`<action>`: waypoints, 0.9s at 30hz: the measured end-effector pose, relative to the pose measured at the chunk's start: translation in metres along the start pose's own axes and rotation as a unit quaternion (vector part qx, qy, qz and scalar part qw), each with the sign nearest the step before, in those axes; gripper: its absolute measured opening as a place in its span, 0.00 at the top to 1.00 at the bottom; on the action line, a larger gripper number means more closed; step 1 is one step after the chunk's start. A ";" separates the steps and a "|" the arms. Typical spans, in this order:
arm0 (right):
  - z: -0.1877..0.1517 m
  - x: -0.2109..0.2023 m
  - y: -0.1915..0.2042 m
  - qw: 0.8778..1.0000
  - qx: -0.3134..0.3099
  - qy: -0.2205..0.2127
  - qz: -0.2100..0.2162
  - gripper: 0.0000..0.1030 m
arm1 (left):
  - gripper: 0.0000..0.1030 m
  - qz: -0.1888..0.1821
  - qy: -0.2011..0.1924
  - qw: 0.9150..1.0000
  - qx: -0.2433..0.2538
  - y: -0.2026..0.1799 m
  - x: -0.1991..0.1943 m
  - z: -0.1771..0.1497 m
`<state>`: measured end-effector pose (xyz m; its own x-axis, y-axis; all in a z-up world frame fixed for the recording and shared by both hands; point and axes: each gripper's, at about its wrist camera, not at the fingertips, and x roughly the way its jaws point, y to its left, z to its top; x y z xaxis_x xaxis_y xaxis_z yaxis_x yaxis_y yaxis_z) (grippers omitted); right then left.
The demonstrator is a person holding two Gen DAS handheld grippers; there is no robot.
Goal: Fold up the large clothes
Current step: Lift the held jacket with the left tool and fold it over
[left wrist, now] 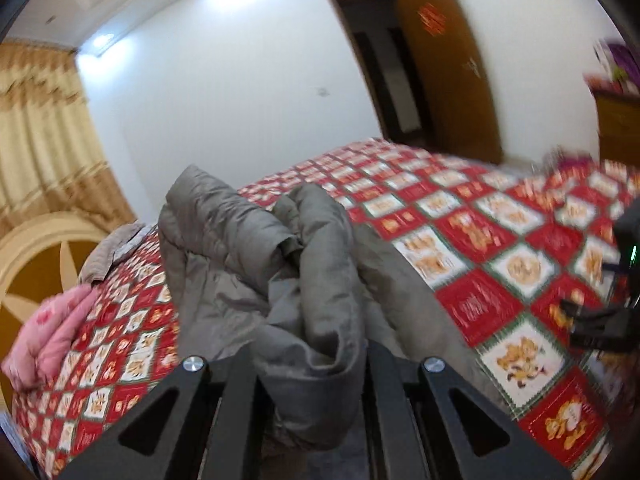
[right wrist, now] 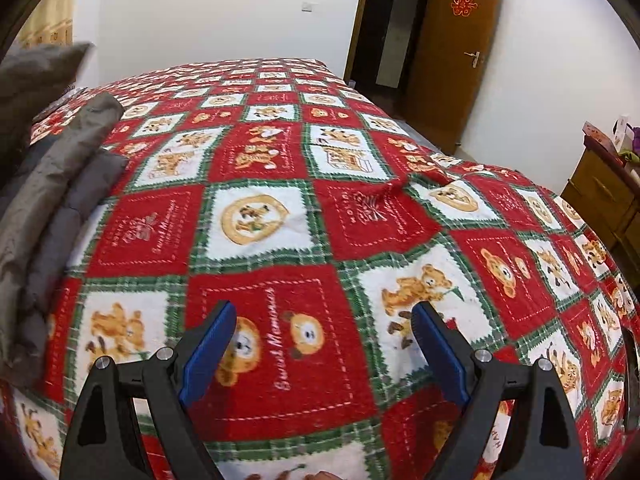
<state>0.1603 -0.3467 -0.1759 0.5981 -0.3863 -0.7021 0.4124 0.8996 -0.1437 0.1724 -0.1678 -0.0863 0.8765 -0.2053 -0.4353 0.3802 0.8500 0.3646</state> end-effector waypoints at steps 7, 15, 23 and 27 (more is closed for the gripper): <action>-0.007 0.006 -0.009 1.000 0.017 -0.006 0.011 0.13 | 0.93 0.018 0.016 0.996 0.085 -0.058 0.019 -0.028; -0.006 0.009 -0.006 1.000 0.016 -0.012 0.013 0.13 | 0.88 0.038 0.019 0.993 0.111 -0.071 0.019 -0.034; -0.007 0.008 -0.005 1.000 0.016 -0.013 0.012 0.13 | 0.76 0.040 0.017 0.992 0.115 -0.076 0.002 -0.024; -0.007 0.009 -0.005 1.000 0.013 -0.013 0.009 0.12 | 0.42 0.034 0.003 0.993 0.111 -0.077 -0.014 -0.018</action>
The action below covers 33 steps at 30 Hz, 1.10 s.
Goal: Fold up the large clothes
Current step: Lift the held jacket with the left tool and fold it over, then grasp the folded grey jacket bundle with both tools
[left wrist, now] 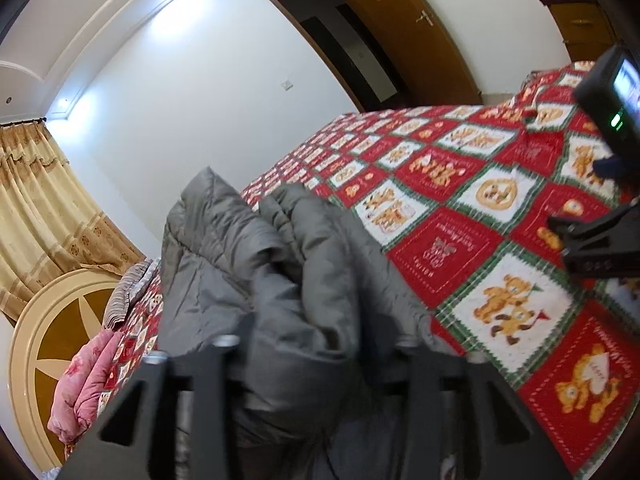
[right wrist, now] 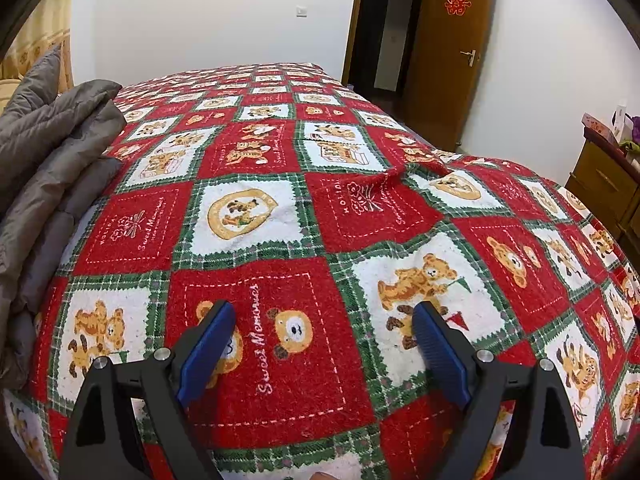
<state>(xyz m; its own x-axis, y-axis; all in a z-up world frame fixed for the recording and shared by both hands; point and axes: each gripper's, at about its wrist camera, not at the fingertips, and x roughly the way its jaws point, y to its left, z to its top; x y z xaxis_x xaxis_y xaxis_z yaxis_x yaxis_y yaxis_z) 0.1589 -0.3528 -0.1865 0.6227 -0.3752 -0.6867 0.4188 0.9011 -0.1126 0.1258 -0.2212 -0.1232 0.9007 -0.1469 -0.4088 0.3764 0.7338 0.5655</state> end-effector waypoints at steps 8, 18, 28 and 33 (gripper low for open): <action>0.000 0.000 0.000 1.000 -0.001 -0.001 0.000 0.12 | 0.17 0.009 -0.043 0.999 0.017 0.000 -0.042 0.000; 0.006 0.000 -0.004 1.000 0.015 0.011 0.018 0.12 | 0.04 0.103 -0.009 0.993 -0.052 0.110 -0.061 -0.069; 0.099 -0.038 0.053 0.993 0.031 -0.033 0.111 0.12 | 0.00 0.208 0.112 0.946 -0.222 0.249 0.107 -0.092; 0.157 -0.070 0.111 0.990 0.016 -0.052 0.127 0.12 | 0.00 0.195 0.178 0.916 -0.301 0.263 0.175 -0.086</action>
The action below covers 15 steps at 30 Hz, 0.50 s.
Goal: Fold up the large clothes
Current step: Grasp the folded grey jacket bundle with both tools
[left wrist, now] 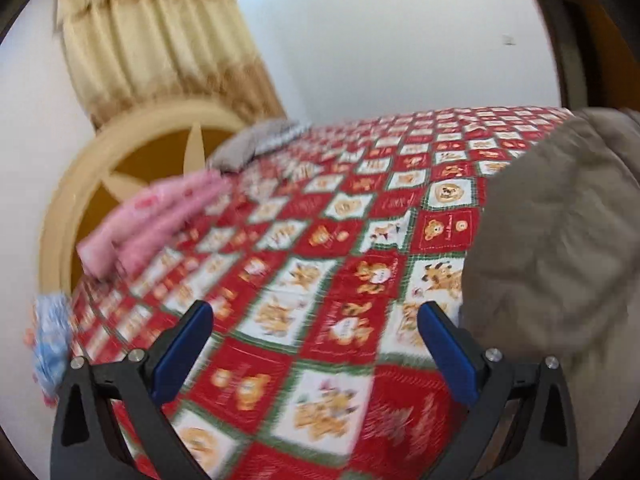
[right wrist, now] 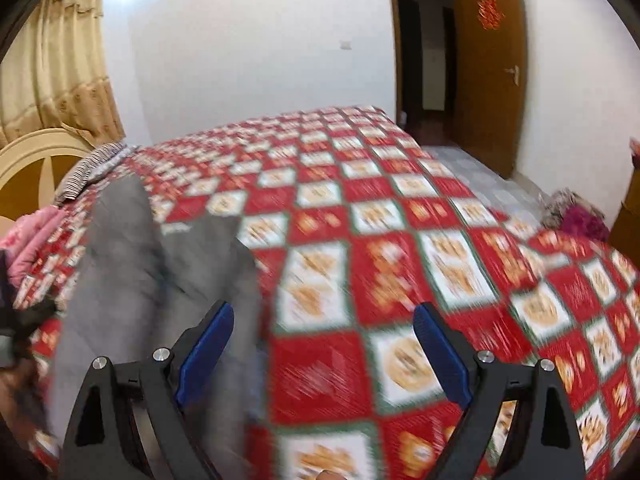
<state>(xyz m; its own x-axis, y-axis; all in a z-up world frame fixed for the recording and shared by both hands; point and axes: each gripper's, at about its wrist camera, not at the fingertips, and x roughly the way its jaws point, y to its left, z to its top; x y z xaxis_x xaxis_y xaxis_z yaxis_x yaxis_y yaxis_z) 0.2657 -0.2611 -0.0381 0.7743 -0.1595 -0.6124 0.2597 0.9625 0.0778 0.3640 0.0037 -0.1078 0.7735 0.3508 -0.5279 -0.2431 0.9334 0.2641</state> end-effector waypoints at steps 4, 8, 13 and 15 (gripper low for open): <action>0.034 0.017 0.065 0.999 -0.021 0.022 0.036 0.12 | 0.00 -0.039 0.014 0.999 -0.016 -0.021 -0.006 0.005; 0.033 0.046 0.103 0.998 -0.044 0.037 0.034 0.12 | 0.00 -0.051 -0.013 0.999 0.016 -0.053 -0.022 0.006; 0.005 0.089 0.090 0.997 -0.023 0.070 0.005 0.30 | 0.00 -0.078 -0.026 0.996 0.042 -0.083 -0.033 0.002; -0.009 0.097 0.069 0.997 0.000 0.072 0.003 0.30 | 0.00 -0.087 -0.032 0.994 0.050 -0.088 -0.040 0.005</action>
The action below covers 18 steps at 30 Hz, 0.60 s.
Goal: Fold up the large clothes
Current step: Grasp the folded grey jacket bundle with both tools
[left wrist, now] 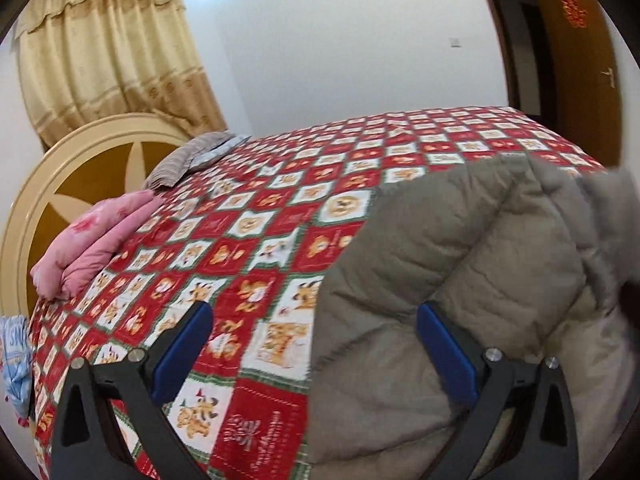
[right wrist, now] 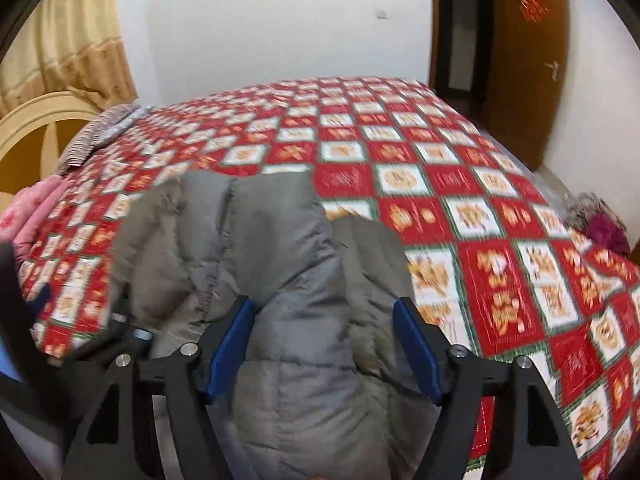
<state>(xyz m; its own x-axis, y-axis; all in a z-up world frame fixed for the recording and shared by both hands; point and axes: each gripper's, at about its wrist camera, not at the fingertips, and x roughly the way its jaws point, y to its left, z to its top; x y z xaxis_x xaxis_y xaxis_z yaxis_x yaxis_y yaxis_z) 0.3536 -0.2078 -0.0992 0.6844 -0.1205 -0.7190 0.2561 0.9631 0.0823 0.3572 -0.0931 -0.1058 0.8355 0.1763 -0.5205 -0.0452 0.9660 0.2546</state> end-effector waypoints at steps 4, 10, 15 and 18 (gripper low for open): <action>-0.012 0.007 -0.021 1.000 0.023 -0.012 0.015 0.30 | 0.00 0.010 -0.006 1.000 0.021 -0.013 -0.001 0.006; -0.026 0.020 -0.037 0.997 0.053 -0.020 0.045 0.32 | 0.00 0.014 0.007 0.999 0.047 -0.033 0.012 -0.001; -0.032 0.029 -0.050 0.994 0.086 -0.022 0.071 0.32 | 0.00 0.014 0.014 0.999 0.045 -0.041 0.015 -0.007; -0.034 0.035 -0.052 0.993 0.087 -0.017 0.073 0.32 | 0.00 0.018 0.017 0.998 0.049 -0.045 0.017 -0.008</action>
<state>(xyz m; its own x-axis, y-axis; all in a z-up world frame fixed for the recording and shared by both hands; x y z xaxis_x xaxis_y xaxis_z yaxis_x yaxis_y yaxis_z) 0.3411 -0.2540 -0.1518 0.7445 0.0068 -0.6676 0.2650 0.9148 0.3048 0.3686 -0.1317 -0.1326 0.8153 0.2190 -0.5360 -0.0197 0.9357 0.3524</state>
